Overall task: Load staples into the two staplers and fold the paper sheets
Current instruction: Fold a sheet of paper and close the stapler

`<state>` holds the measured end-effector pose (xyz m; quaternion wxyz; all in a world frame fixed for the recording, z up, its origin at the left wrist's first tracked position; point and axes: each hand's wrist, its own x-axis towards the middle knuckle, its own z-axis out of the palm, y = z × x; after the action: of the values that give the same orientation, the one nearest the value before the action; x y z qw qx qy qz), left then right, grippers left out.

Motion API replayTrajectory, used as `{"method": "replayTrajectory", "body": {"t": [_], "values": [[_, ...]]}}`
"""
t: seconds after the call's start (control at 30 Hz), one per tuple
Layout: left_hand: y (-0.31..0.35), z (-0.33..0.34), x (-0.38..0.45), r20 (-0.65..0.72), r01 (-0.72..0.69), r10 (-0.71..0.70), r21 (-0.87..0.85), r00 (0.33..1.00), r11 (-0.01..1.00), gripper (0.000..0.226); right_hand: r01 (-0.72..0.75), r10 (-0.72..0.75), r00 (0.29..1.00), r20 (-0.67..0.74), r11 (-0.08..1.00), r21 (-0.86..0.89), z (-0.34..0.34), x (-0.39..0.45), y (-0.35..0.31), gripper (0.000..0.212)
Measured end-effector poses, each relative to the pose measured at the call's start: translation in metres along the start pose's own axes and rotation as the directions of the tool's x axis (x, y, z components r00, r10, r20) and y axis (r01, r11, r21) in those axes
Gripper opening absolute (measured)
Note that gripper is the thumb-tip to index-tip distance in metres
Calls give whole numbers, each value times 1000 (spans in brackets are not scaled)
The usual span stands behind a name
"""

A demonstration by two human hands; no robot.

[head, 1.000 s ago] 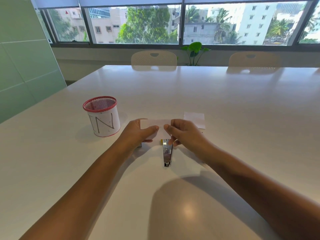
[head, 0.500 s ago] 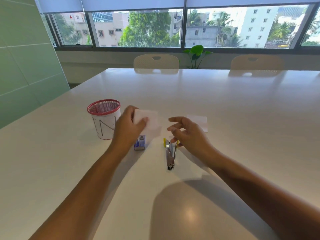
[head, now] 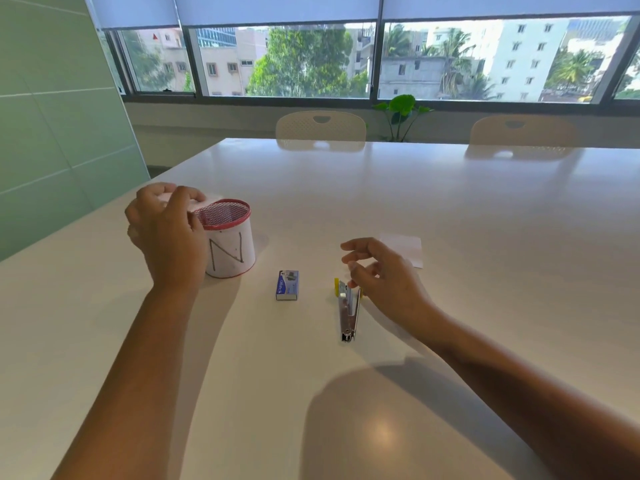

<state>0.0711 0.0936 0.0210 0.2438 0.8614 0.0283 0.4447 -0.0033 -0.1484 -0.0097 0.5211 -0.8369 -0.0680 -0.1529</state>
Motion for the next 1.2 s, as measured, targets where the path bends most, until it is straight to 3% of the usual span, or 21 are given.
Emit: {"method": "replayTrajectory", "body": {"t": [0.27, 0.5, 0.73, 0.9, 1.1, 1.2], "values": [[-5, 4, 1, 34, -81, 81, -4, 996, 997, 21, 31, -31, 999, 10, 996, -83, 2, -2, -1, 26], [-9, 12, 4, 91, -27, 40, -147, 995, 989, 49, 41, -39, 999, 16, 994, -100, 2, -4, -2, 25], [-8, 11, 2, 141, -55, 76, -146, 987, 988, 35, 44, -42, 999, 27, 994, -95, 3, -5, -2, 26], [-10, 13, 2, 170, -99, 127, -164, 977, 981, 42, 47, -43, 998, 38, 993, -104, 3, -5, -2, 25], [-9, 11, 0, 203, -22, 54, -156, 978, 988, 50, 61, -57, 997, 46, 993, -100, 5, -5, 0, 26], [-12, 12, 4, 183, -70, 85, -87, 979, 994, 47, 70, -65, 997, 48, 993, -98, 6, -4, -2, 25]]}}
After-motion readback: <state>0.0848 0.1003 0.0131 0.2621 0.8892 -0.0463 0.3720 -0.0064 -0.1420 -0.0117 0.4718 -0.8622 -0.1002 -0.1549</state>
